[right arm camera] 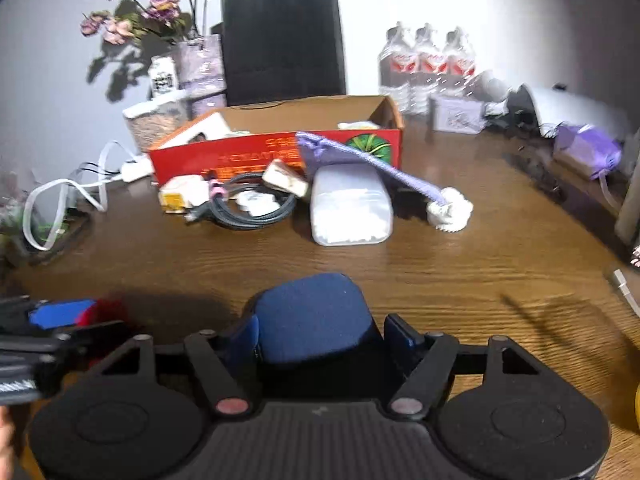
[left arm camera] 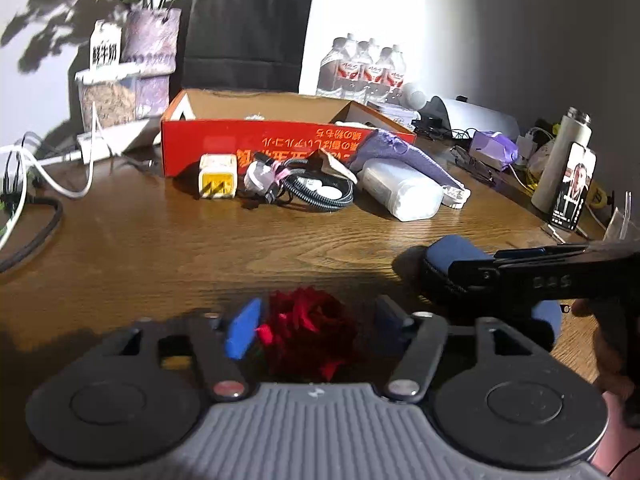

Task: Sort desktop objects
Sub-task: 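Lift the rose and navy case and carry both over the box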

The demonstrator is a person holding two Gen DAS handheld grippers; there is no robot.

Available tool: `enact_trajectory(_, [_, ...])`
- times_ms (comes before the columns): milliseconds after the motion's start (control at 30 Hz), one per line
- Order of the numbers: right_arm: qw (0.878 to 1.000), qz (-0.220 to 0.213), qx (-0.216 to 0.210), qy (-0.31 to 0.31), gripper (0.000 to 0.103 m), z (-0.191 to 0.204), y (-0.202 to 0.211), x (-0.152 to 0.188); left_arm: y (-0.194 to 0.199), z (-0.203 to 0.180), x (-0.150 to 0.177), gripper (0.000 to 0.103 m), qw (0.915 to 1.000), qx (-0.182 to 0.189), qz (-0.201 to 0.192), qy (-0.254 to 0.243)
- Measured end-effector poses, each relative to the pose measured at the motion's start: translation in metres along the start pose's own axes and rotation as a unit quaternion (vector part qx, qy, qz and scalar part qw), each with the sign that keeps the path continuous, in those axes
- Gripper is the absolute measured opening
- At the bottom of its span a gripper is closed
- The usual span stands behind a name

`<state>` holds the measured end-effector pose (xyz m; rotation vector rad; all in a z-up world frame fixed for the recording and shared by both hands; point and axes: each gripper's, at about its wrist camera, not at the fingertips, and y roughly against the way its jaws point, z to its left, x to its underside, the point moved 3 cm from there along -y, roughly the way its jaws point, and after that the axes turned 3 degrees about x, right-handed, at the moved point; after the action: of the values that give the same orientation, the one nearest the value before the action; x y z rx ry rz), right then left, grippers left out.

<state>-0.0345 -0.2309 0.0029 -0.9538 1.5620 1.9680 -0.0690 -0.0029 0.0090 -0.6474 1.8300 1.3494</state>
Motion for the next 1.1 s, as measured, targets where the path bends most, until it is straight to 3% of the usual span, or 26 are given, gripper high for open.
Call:
enact_trajectory(100, [1.0, 0.009, -0.012, 0.008, 0.073, -0.006, -0.006, -0.001, -0.003, -0.005, 0.001, 0.068, 0.9998, 0.001, 0.0, -0.018])
enact_trajectory(133, [1.0, 0.009, -0.015, 0.01, 0.072, -0.007, -0.008, -0.001, -0.006, -0.006, 0.002, 0.063, 0.9998, 0.002, 0.007, -0.019])
enact_trajectory(167, [1.0, 0.012, -0.021, 0.013, 0.071, -0.007, -0.011, -0.001, -0.009, -0.006, 0.003, 0.048, 0.9997, 0.001, 0.014, -0.019])
enact_trajectory(267, [0.999, 0.007, -0.03, 0.031, 0.069, -0.001, -0.015, 0.001, -0.009, -0.006, 0.006, 0.039, 0.9998, 0.002, 0.011, -0.018])
enact_trajectory(433, [0.997, 0.005, -0.024, 0.071, 0.058, 0.017, -0.014, -0.004, -0.003, 0.003, -0.006, 0.037, 0.9999, 0.011, -0.011, 0.006])
enact_trajectory(600, [0.998, -0.024, -0.056, 0.023, 0.056, 0.013, 0.0, -0.023, 0.001, 0.018, -0.033, 0.037, 0.9992, 0.01, -0.028, 0.028])
enact_trajectory(700, [0.994, -0.061, -0.087, -0.014, 0.053, 0.009, 0.014, -0.061, 0.004, 0.029, -0.066, 0.037, 0.9984, 0.016, -0.049, 0.023])
enact_trajectory(833, [0.984, -0.101, -0.129, -0.063, 0.049, 0.004, 0.001, -0.155, -0.016, 0.039, -0.143, 0.037, 0.9963, 0.033, -0.08, 0.003])
enact_trajectory(967, [0.992, -0.093, -0.062, -0.065, 0.045, -0.008, -0.071, -0.24, -0.072, 0.058, -0.224, 0.037, 0.9974, 0.004, -0.072, 0.001])
enact_trajectory(1100, [0.997, -0.018, -0.023, -0.071, 0.038, -0.02, -0.161, -0.278, -0.147, 0.093, -0.265, 0.037, 0.999, -0.027, -0.026, 0.022])
